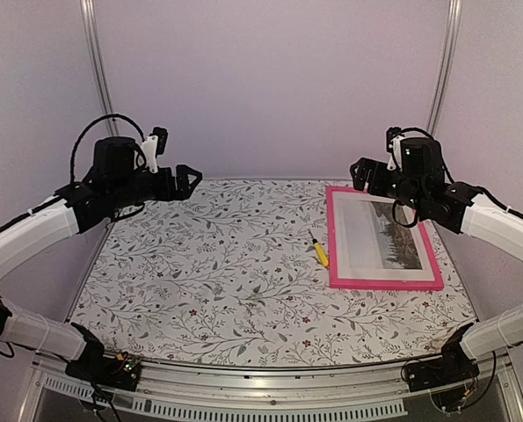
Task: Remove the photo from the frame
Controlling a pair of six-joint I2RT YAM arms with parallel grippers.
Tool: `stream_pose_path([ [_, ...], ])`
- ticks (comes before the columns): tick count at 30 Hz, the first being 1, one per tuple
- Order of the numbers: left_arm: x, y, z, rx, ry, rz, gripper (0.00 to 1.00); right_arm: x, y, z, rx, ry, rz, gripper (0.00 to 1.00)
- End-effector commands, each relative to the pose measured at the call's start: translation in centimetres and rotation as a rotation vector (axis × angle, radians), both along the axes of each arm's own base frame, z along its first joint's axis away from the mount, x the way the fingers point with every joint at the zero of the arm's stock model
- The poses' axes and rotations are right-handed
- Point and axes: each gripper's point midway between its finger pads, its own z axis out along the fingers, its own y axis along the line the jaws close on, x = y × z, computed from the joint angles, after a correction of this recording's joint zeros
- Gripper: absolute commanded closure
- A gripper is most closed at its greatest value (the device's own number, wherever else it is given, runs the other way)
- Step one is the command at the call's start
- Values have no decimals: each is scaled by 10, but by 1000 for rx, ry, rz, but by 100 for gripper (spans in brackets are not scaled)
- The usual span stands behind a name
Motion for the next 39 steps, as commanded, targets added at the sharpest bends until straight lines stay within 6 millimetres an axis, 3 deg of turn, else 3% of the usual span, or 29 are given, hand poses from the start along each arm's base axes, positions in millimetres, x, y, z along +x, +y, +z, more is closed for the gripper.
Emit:
stream_pose_path([
  [1, 0, 6, 2, -14, -11, 19, 1, 2, -2, 0, -26, -2, -14, 1],
  [11, 0, 7, -1, -25, 2, 24, 1, 9, 18, -24, -81, 85, 72, 1],
  [17, 2, 8, -11, -55, 43, 42, 1, 3, 49, -37, -96, 133, 155, 1],
  [27, -3, 5, -34, -124, 120, 37, 1, -5, 109, -103, -183, 324, 282, 9],
  [39, -5, 6, -48, -149, 149, 46, 1, -7, 120, -175, -246, 507, 305, 19],
])
